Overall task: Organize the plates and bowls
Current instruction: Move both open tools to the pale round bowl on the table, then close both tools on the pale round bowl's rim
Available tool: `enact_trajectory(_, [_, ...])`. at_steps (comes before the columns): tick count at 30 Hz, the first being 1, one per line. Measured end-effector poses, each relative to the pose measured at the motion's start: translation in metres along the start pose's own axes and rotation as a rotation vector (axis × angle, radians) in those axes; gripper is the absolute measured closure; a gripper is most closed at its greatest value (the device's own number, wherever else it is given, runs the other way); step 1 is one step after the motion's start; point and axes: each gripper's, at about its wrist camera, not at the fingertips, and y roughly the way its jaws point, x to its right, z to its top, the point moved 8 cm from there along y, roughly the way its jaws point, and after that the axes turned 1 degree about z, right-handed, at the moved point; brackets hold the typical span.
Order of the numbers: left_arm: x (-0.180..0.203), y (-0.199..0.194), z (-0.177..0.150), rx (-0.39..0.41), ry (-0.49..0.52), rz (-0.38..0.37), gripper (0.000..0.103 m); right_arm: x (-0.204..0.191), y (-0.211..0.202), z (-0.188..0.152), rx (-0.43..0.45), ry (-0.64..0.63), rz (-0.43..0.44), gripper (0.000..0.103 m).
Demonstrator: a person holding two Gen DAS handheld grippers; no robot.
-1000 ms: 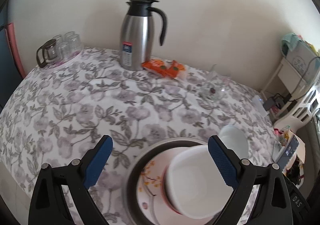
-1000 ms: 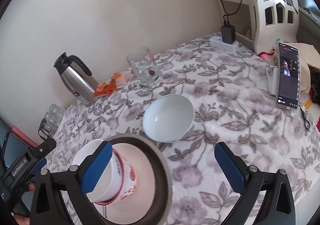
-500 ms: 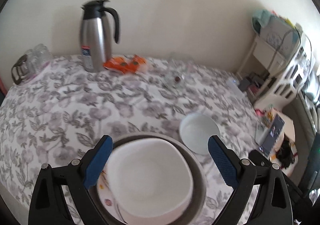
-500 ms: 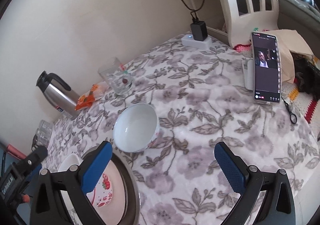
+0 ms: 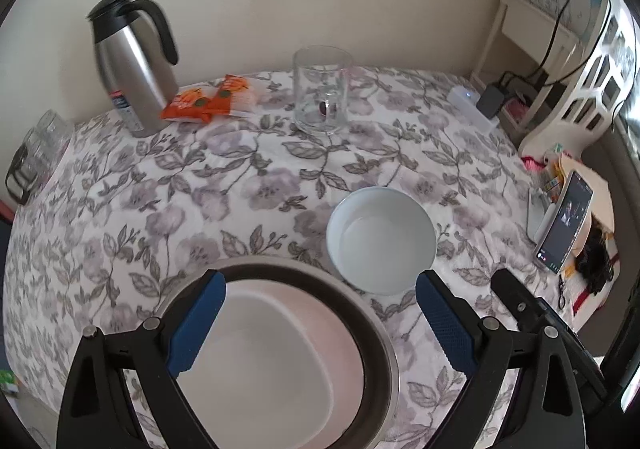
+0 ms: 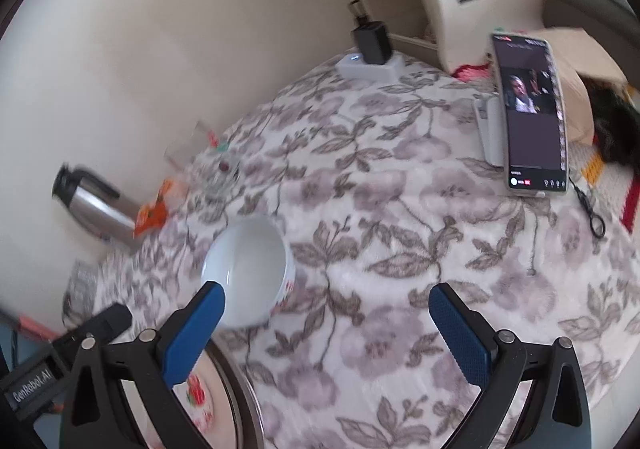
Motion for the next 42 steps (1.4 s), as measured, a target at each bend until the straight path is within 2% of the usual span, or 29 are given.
enact_trajectory(3, [0.008, 0.007, 0.010, -0.021, 0.027, -0.003, 0.007, 0.001, 0.010, 0.001, -0.020, -0.004, 0.002, 0.002])
enact_trajectory(5, [0.006, 0.017, 0.016, -0.063, 0.002, 0.004, 0.008, 0.000, 0.015, 0.001, -0.024, -0.017, -0.006, 0.006])
enact_trajectory(9, [0.004, 0.037, 0.026, -0.136, -0.031, 0.019, 0.022, -0.001, 0.025, 0.000, -0.040, -0.033, -0.009, 0.009])
enact_trajectory(13, [0.004, 0.052, 0.032, -0.177, -0.023, 0.056, 0.023, -0.001, 0.042, -0.007, -0.087, -0.026, -0.011, 0.010])
enact_trajectory(14, [0.004, 0.056, 0.034, -0.188, -0.027, 0.062, 0.023, -0.002, 0.046, -0.009, -0.096, -0.026, -0.010, 0.015])
enact_trajectory(15, [0.003, 0.061, 0.034, -0.204, -0.037, 0.060, 0.026, -0.003, 0.050, -0.011, -0.107, -0.026, -0.007, 0.019])
enact_trajectory(17, [0.002, 0.069, 0.033, -0.239, -0.061, 0.043, 0.033, -0.005, 0.057, -0.013, -0.120, -0.030, 0.001, 0.020])
enact_trajectory(27, [0.003, 0.100, 0.029, -0.329, -0.090, 0.052, 0.034, -0.015, 0.076, -0.018, -0.159, -0.059, 0.010, 0.023])
enact_trajectory(30, [0.007, 0.107, 0.029, -0.337, -0.074, 0.061, 0.034, -0.016, 0.082, -0.017, -0.171, -0.059, 0.011, 0.028])
enact_trajectory(42, [0.009, 0.125, 0.030, -0.355, -0.059, 0.087, 0.035, -0.023, 0.100, -0.018, -0.204, -0.073, 0.025, 0.037])
